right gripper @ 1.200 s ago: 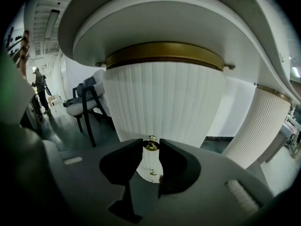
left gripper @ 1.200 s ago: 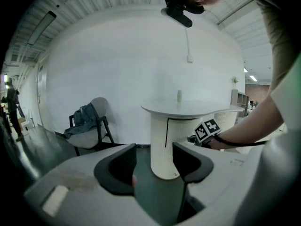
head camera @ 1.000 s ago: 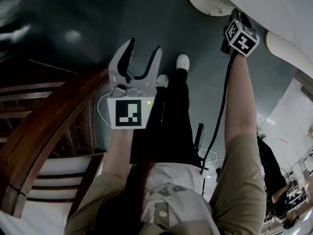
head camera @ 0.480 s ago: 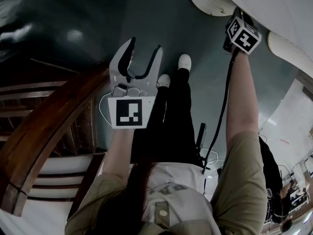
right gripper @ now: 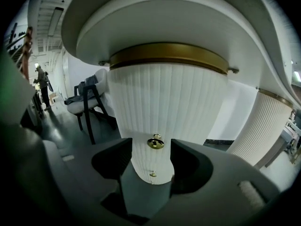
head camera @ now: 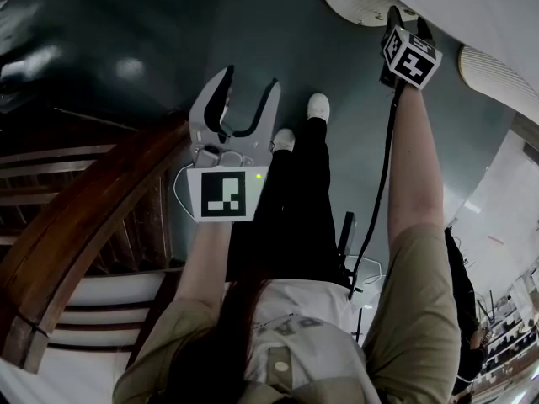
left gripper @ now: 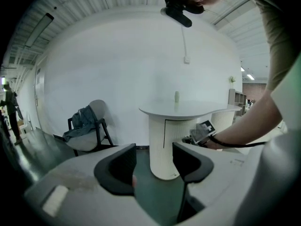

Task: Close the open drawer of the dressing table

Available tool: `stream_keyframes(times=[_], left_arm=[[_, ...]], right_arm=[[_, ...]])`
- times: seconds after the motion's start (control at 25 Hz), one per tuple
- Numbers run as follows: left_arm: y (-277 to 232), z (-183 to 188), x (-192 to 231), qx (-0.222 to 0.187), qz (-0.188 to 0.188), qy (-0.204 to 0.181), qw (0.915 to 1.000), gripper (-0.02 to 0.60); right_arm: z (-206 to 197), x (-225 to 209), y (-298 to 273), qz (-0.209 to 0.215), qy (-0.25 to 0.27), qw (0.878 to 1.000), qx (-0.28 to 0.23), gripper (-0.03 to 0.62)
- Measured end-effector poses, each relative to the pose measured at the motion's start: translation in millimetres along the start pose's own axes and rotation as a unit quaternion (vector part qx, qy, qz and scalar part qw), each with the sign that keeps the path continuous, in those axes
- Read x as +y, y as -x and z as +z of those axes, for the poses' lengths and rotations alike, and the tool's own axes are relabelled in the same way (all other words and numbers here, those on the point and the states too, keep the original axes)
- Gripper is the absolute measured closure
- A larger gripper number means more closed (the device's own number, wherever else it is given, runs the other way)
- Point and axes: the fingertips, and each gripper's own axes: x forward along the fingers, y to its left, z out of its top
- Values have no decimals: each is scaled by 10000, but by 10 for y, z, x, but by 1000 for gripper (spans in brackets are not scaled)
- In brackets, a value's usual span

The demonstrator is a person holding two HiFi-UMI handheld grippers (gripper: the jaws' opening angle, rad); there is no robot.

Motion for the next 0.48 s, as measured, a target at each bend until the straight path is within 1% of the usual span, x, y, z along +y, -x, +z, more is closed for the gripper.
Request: stream_keyframes(times=[0.24,0.48], left_arm=[[98,46,-85,-173,-148,-148,9996,327],[279,56,-198,-263,-292,-207,9990,327]], right_arm=[[12,18,219,19,-79,9998,-196,327],[50,55,560,6,-168,9988,-452,324]])
